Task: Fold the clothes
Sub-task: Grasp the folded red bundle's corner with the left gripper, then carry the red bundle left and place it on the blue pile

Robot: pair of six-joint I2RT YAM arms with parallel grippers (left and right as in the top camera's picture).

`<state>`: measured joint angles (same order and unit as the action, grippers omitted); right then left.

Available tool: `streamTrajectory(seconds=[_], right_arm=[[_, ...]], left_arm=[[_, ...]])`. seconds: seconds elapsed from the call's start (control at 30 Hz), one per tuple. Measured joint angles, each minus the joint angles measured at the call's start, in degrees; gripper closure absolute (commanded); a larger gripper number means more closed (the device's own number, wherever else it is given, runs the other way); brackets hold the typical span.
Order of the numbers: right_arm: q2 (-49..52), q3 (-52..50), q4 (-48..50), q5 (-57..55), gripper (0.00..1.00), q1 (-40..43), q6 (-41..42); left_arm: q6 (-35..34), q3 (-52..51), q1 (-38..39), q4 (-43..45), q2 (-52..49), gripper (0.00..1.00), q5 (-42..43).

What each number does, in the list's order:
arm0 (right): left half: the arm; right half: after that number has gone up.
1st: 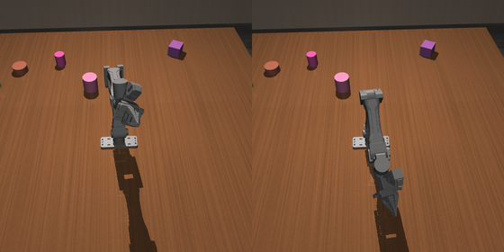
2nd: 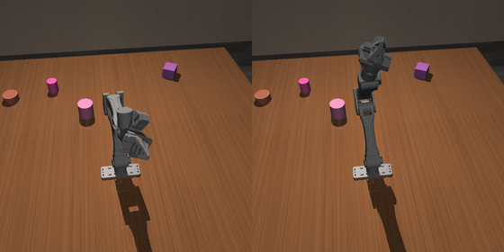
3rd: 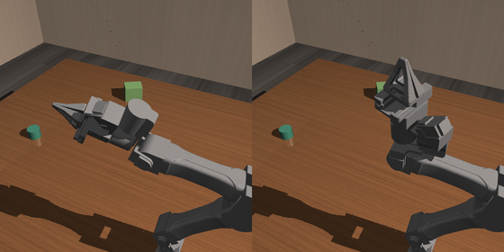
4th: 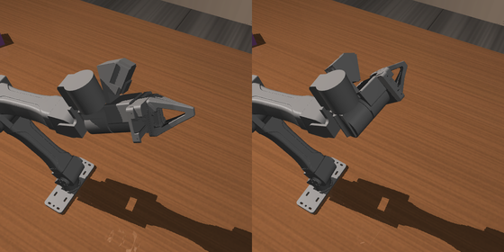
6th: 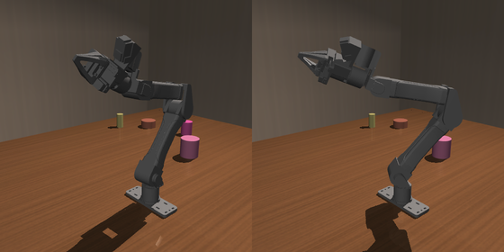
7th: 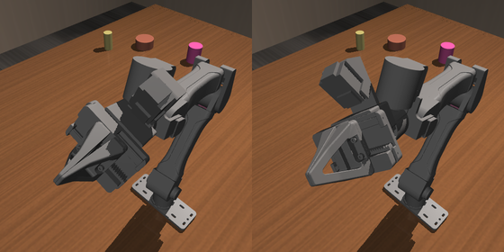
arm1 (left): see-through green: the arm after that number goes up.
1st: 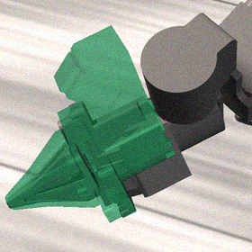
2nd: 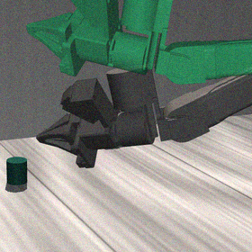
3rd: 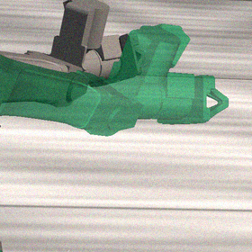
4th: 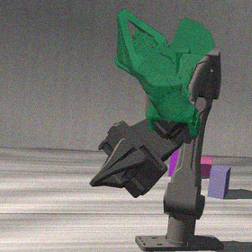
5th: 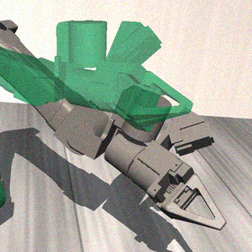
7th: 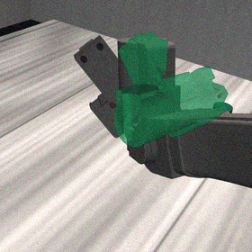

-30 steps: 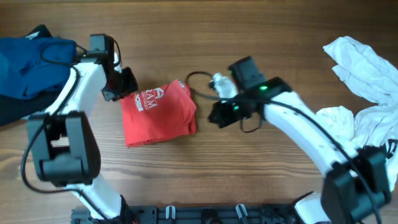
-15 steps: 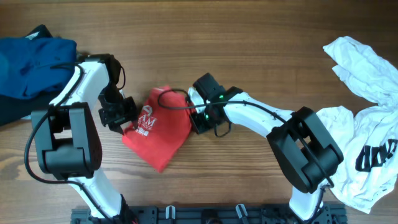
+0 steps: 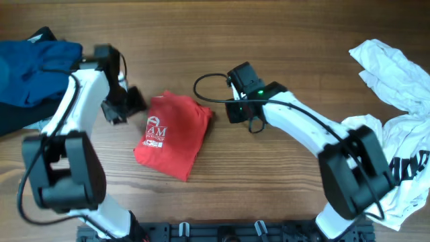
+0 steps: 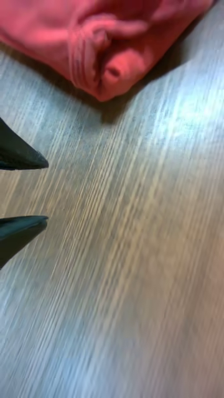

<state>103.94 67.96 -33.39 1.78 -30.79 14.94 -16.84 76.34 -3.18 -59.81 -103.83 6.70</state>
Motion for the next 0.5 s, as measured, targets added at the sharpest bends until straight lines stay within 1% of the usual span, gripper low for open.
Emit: streamTrajectory(seconds=[0.03,0.07,0.13,0.3,0.37,0.43,0.5], right_arm=[[-1.07,0.0,-0.5,-0.68,0.73,-0.02,0.02],[-1.53,0.04,-1.42,-1.14,0.73,-0.02,0.04],[-1.53,0.02,-2.69,-1.81,0.73,-0.02,0.04],[-1.53,0.02,-3.28,-1.88,0.72,-0.02,0.04],[-1.53,0.02,-3.3,-1.88,0.72,-0.02,0.04],[-1.53,0.02,-3.41,-1.9,0.73,-0.02,0.04],[-1.53,0.02,-3.5,-1.9,0.73,-0.02,0.04]], left_arm=[[0.09,0.11,0.0,4.2,0.96,0.2,0.66],[1.62,0.37,0.0,8.68,1.49,0.2,2.69],[4.17,0.35,0.0,11.02,0.57,0.2,6.93],[11.45,0.39,0.0,11.93,-10.29,0.21,17.38],[13.18,0.39,0.0,12.94,-12.07,0.22,20.02],[15.56,0.5,0.11,13.16,-13.33,0.23,24.46],[17.27,0.68,1.4,13.14,-14.21,0.24,27.74]])
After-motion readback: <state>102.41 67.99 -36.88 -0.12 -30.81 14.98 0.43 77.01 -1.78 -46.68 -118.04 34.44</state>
